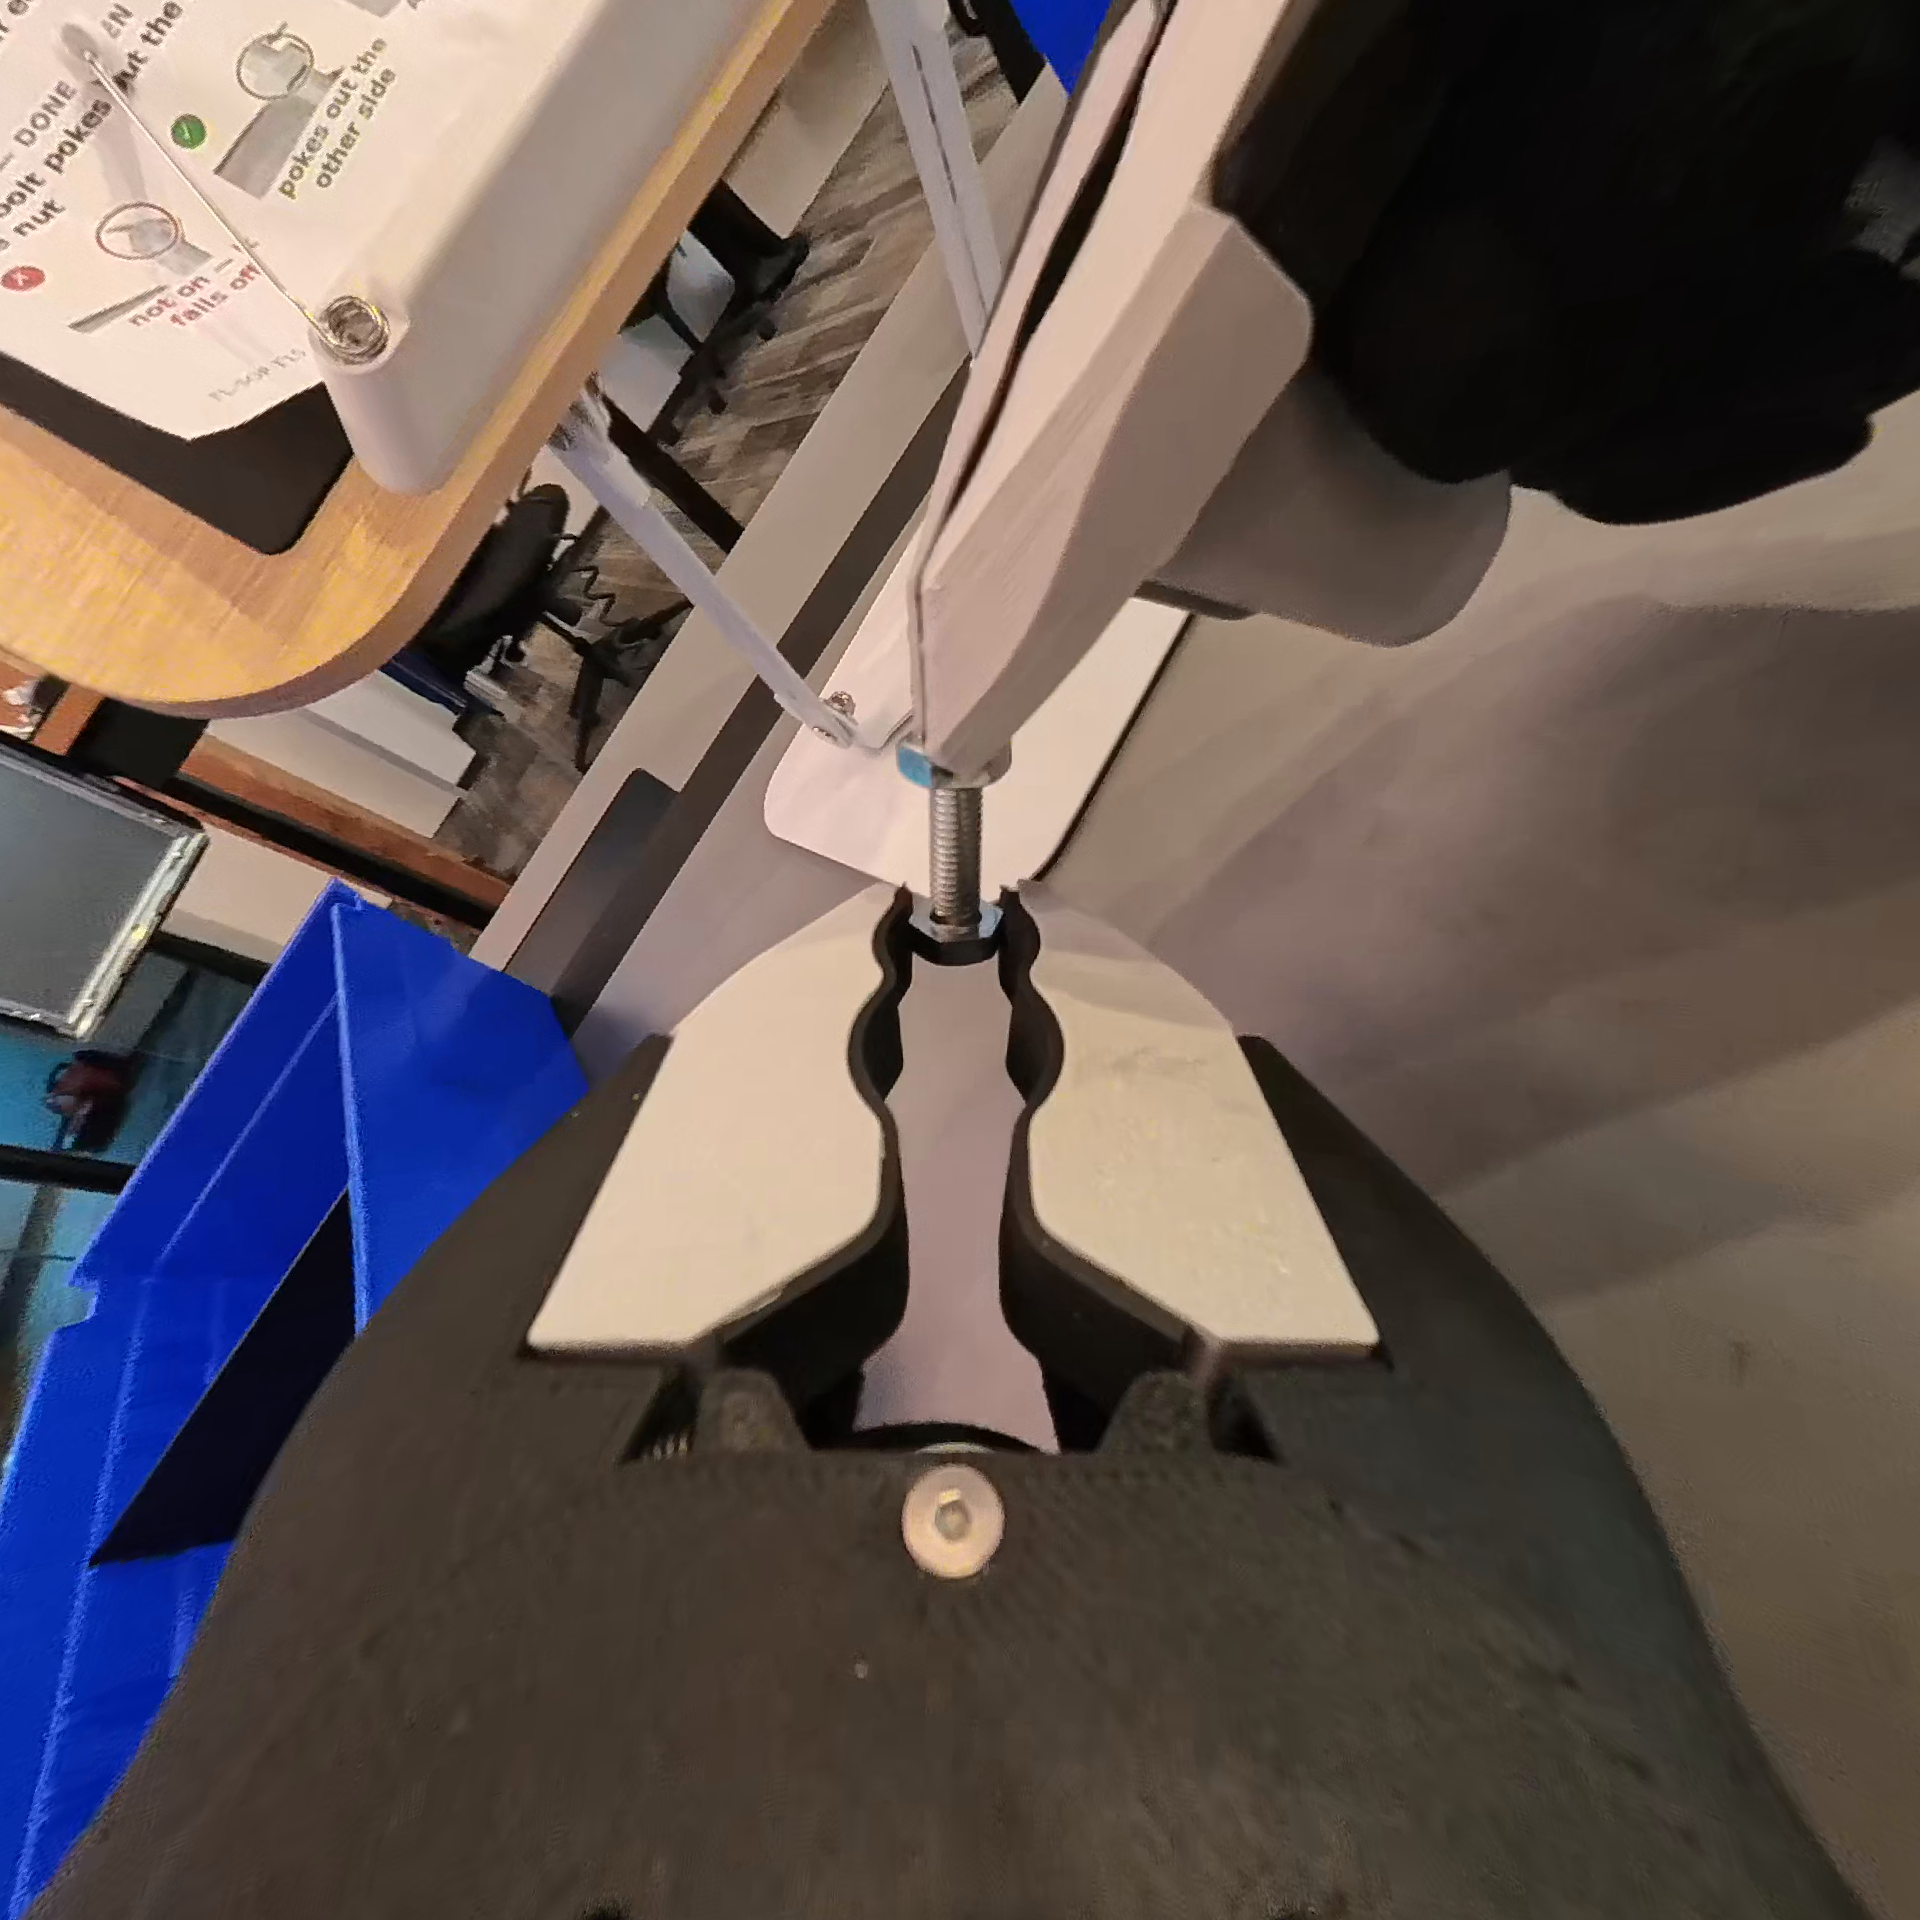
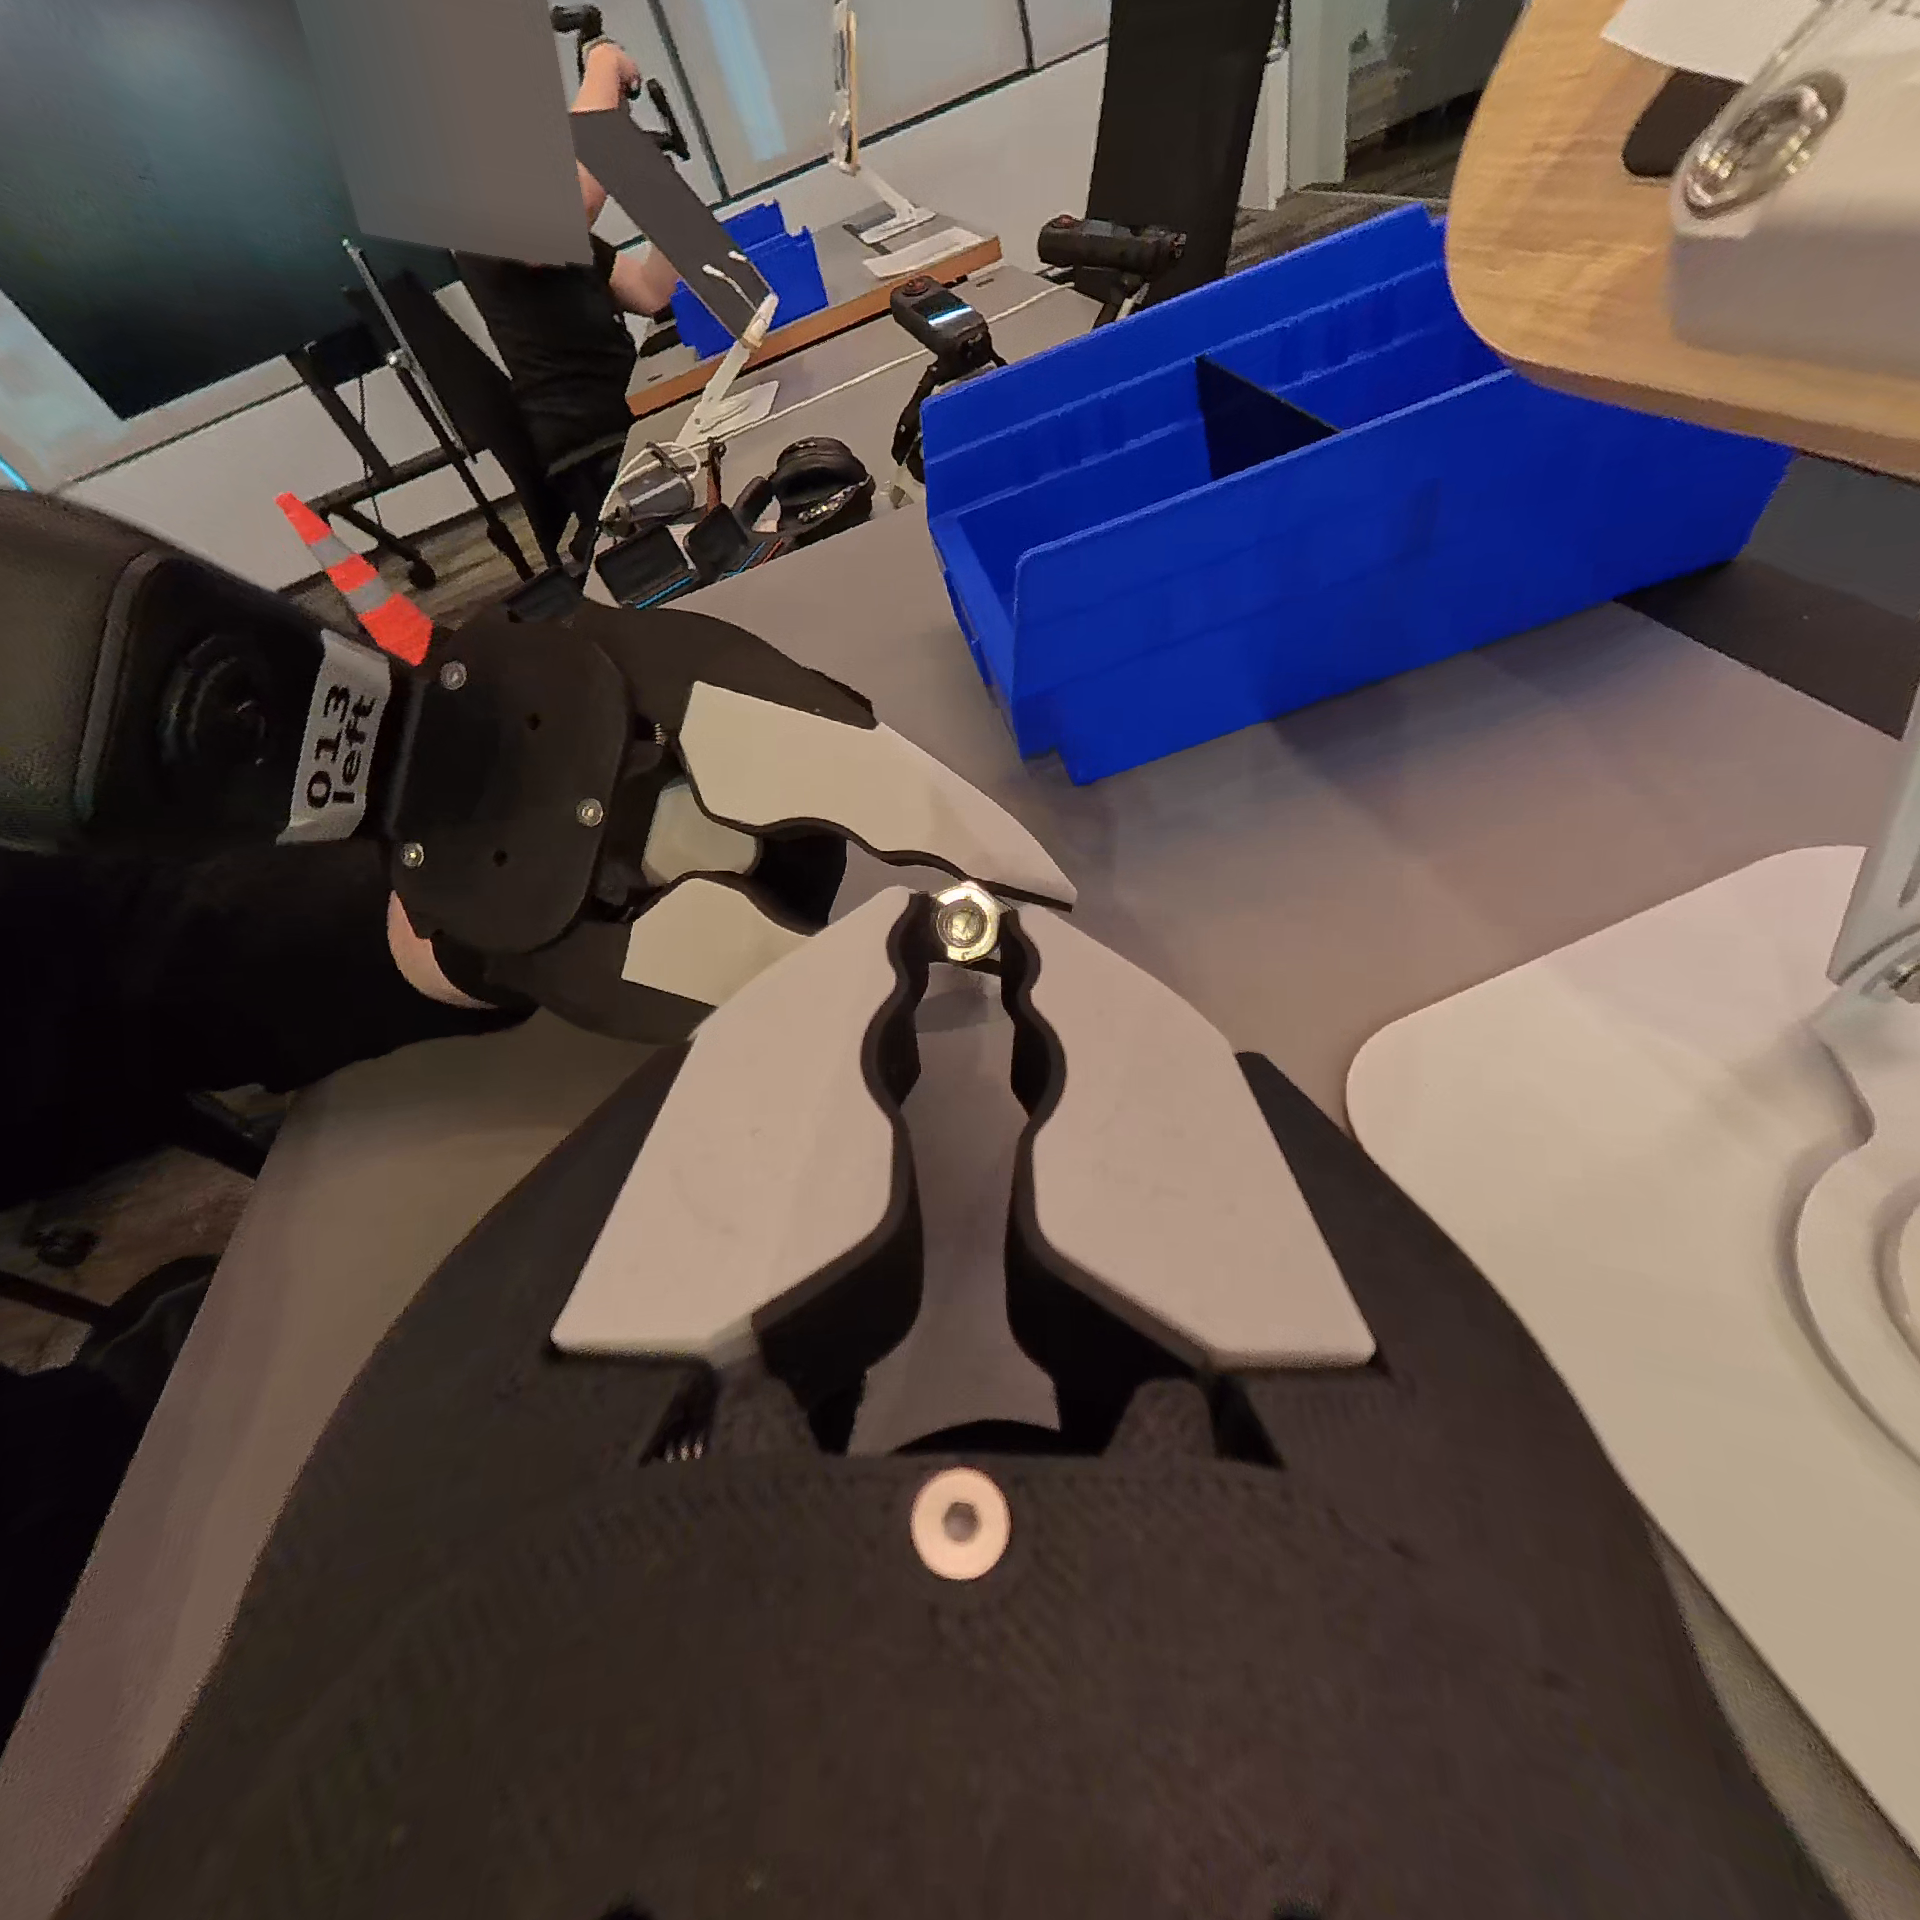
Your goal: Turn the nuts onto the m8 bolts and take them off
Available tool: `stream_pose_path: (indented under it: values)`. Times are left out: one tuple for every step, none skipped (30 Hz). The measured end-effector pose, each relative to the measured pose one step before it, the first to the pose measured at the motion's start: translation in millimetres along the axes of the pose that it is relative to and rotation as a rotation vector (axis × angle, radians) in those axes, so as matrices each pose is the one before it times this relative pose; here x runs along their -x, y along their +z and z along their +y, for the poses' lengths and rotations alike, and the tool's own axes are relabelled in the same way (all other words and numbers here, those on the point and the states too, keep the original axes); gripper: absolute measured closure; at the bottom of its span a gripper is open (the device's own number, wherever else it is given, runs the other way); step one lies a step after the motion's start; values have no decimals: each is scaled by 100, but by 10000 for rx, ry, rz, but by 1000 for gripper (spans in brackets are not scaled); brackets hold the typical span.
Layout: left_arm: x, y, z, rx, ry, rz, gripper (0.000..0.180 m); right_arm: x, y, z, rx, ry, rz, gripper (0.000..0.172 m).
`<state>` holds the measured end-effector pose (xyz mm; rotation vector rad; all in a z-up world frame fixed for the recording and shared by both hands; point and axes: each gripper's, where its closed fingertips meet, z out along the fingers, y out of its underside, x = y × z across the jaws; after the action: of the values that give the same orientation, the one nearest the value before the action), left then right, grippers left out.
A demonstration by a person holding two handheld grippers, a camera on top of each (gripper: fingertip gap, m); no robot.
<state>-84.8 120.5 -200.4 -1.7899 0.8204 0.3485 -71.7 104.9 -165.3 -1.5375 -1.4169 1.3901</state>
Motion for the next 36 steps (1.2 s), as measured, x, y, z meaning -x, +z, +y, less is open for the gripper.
stream_pose_path:
  values:
    - [67, 41, 151, 120, 161, -110, 165, -144, 81, 85, -8, 257, 83, 158]
    - [38, 42, 131, 113, 164, -106, 165, -143, 74, 69, -39, 328, 69, 159]
    - [25, 25, 64, 43, 62, -50, 165, -94, 48, 3, -112, 370, -4, 159]
    - [11, 20, 50, 16, -5, 3, 165, -76, 36, 17, -116, 387, -37, 159]
    - [27, 5, 34, -12, -14, -1, 165, -22, 10, 5, -99, 302, -71, 158]
    - [-1, 17, 19, -4, -28, 12, 165, -20, -3, 23, -54, 165, -48, 158]
    - [-4, 17, -21, -9, -6, -3, 165, 4, 3, -20, -64, 89, -31, 158]
    - [3, -6, -13, 6, 9, -3, 165, -12, -14, -12, -44, 51, -15, 158]
    - [-1, 7, -7, -11, -4, 4, 165, 1, -5, 9, -14, 24, -4, 158]
    - [-31, 21, 1, -7, -25, 26, 165, -7, -9, 11, 12, 3, 17, 158]
    - [-27, 27, 10, -4, -34, 26, 165, -9, -3, 13, 27, -13, 22, 158]
    - [4, 20, 9, 0, -20, 15, 165, 23, 9, 8, 35, -10, 2, 158]
    - [-15, 31, 16, 13, -7, 14, 165, -1, 13, 20, 42, -6, 12, 158]
    - [-30, 38, 36, 19, -12, 26, 165, -8, 13, 22, 45, -16, 29, 158]
    - [-28, 25, 25, 6, 2, 14, 165, -3, 23, 24, 36, -45, 13, 158]
    - [-6, 13, 0, 2, 12, 4, 165, 1, -4, 19, 21, -53, -3, 158]
    - [-20, 14, 2, 9, 17, 1, 165, -26, -20, 12, 10, 3, -1, 158]
    - [-22, 22, 11, 10, 27, -6, 165, -28, 2, 33, 13, 33, -2, 158]
    - [-39, 18, 4, 4, 19, 0, 165, -13, -14, 17, 7, 1, 0, 158]
    - [1, 13, -10, -6, -2, 1, 165, -4, -12, 19, -3, -5, -5, 158]
    - [0, 4, -7, -5, -3, -2, 165, 6, -10, 7, -9, 13, -10, 158]
    - [4, 11, -1, 6, 12, -9, 165, -3, 0, 0, 0, -6, -1, 158]
    - [-4, 6, -3, -2, 9, -2, 165, 2, -14, 1, 6, -36, 0, 158]
    - [5, 1, -44, -18, -5, 8, 165, 29, -10, -31, -14, -54, -10, 158]
    - [11, 18, -27, -13, -8, 8, 165, 21, 1, -20, -13, -43, -12, 158]
    - [-3, 11, -23, -17, -8, 21, 165, 37, 6, -1, -3, -40, -26, 158]
    - [-35, 13, -19, -24, -40, 39, 165, 61, 23, 7, 5, -73, -40, 158]
    - [-39, 1, -25, -29, -72, 54, 165, 69, 38, 26, 11, -103, -19, 158]
    - [-22, 3, -44, -37, -72, 47, 165, 37, 51, 58, 36, -87, 9, 157]
    - [-9, -5, -34, -21, -40, 20, 165, 80, 59, 44, 28, -87, -6, 156]
    - [-25, 21, 11, 7, -13, 26, 165, 58, 50, 17, 11, -94, 11, 156]
    - [-52, 28, 11, 2, -23, 37, 165, 36, 42, 36, 29, -71, 16, 157]
    - [-54, 20, 5, -16, -31, 39, 165, 26, 47, 29, 17, -41, -4, 157]
    - [-14, -1, -10, -11, -37, 29, 165, 25, 16, -1, -13, -19, -18, 157]
    - [17, 2, -12, -17, -35, 12, 165, 11, -2, -20, -24, -5, -20, 157]
    - [-7, 1, -5, -7, -31, 17, 165, 17, 8, -1, -8, -5, -19, 157]
